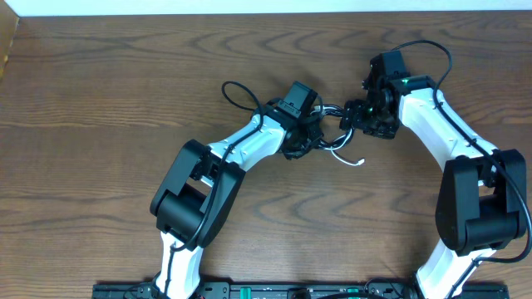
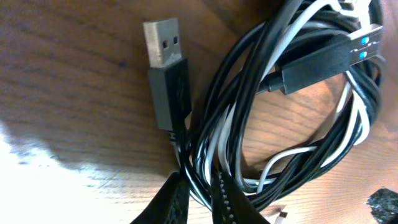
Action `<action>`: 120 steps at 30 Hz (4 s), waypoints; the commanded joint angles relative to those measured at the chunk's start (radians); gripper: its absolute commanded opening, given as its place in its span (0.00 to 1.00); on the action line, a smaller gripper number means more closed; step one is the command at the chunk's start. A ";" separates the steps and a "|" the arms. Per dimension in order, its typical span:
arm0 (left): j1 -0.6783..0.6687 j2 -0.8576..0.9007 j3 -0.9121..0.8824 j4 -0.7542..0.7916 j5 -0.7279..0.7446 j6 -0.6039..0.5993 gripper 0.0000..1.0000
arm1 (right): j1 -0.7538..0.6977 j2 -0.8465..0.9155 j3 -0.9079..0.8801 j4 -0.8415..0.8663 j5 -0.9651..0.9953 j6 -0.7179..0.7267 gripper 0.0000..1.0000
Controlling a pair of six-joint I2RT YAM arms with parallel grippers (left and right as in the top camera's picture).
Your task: Untangle cables
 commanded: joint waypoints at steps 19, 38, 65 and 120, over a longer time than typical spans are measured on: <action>-0.115 0.106 -0.006 0.024 -0.276 -0.009 0.17 | -0.003 0.003 -0.001 -0.011 0.011 -0.016 0.77; -0.094 -0.187 -0.005 0.023 -0.226 0.577 0.08 | -0.003 0.003 -0.001 0.019 -0.199 -0.226 0.80; 0.012 -0.373 -0.005 0.017 -0.161 0.612 0.07 | -0.012 0.002 0.019 0.003 -0.373 -0.414 0.75; 0.247 -0.433 -0.003 -0.206 -0.297 0.647 0.61 | 0.085 -0.057 0.021 -0.195 -0.765 -0.726 0.01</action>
